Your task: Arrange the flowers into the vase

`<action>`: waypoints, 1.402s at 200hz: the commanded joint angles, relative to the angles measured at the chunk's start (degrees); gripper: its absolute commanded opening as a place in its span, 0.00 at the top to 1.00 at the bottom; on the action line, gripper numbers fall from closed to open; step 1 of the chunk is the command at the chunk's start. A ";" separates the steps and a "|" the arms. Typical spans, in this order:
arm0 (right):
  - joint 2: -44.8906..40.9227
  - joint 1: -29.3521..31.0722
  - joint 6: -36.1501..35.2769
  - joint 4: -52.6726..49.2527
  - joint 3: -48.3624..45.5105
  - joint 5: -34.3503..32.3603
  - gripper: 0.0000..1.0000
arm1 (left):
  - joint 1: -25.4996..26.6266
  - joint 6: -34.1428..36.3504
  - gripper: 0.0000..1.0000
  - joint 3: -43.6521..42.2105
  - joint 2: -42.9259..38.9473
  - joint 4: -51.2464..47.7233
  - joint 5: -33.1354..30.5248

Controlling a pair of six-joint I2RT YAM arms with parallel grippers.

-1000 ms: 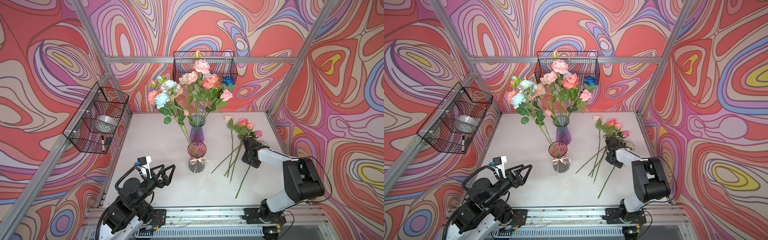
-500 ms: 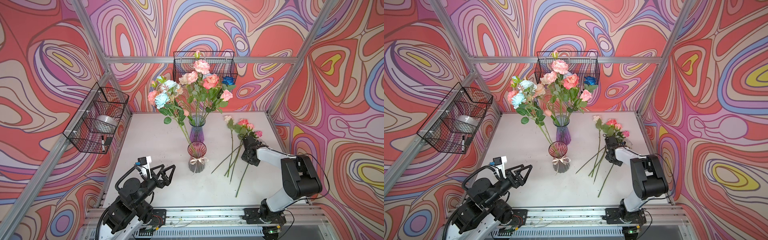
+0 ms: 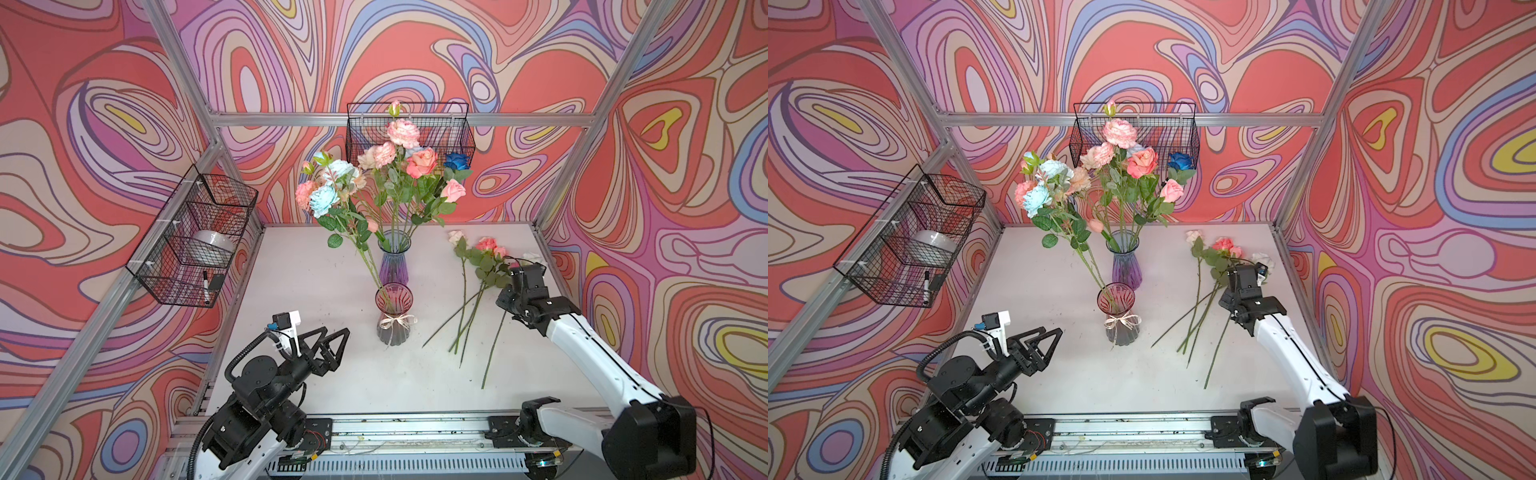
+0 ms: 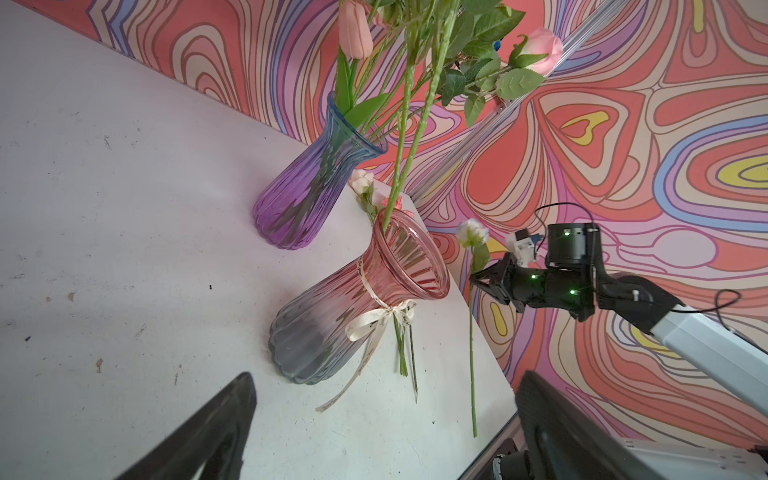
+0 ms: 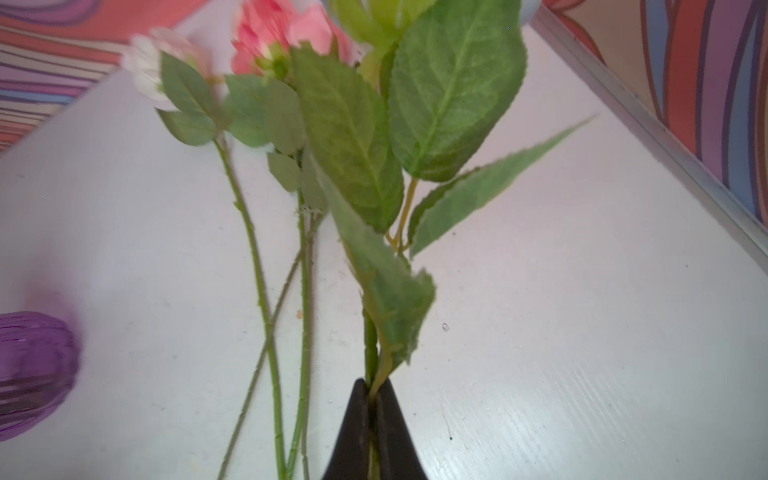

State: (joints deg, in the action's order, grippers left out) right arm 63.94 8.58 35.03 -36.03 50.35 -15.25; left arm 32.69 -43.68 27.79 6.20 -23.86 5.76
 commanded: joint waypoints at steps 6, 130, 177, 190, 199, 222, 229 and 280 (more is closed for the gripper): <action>-6.94 -0.31 -2.91 -1.22 3.68 6.14 1.00 | 0.18 0.59 0.00 3.88 1.40 0.23 -0.13; -2.03 12.89 -7.72 15.12 32.88 21.32 1.00 | 0.19 2.48 0.01 9.03 5.40 -3.63 -4.65; 4.47 30.67 -17.95 29.17 35.87 8.66 1.00 | 0.18 2.19 0.01 9.02 6.35 -3.65 -5.28; 6.07 33.80 -20.89 33.80 35.88 6.06 1.00 | 0.23 2.19 0.01 9.12 6.67 -3.65 -5.18; 7.28 35.93 -23.37 37.21 35.70 3.84 1.00 | 0.19 2.33 0.01 9.41 6.84 -3.73 -5.12; 9.79 39.46 -28.14 46.29 34.15 0.34 1.00 | 0.19 2.47 0.01 9.84 7.16 -3.81 -5.07; 10.61 39.88 -28.87 48.37 33.80 -0.01 1.00 | 0.18 2.55 0.01 9.89 7.25 -3.74 -5.11; 15.03 42.63 -29.58 57.32 27.39 -0.52 1.00 | 0.18 2.64 0.01 9.67 6.99 -3.96 -5.08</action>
State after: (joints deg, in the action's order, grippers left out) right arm 77.52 49.60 7.42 14.33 81.84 -13.89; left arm 32.69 -41.76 36.25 13.19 -27.29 1.39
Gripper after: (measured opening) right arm 0.049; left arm 0.995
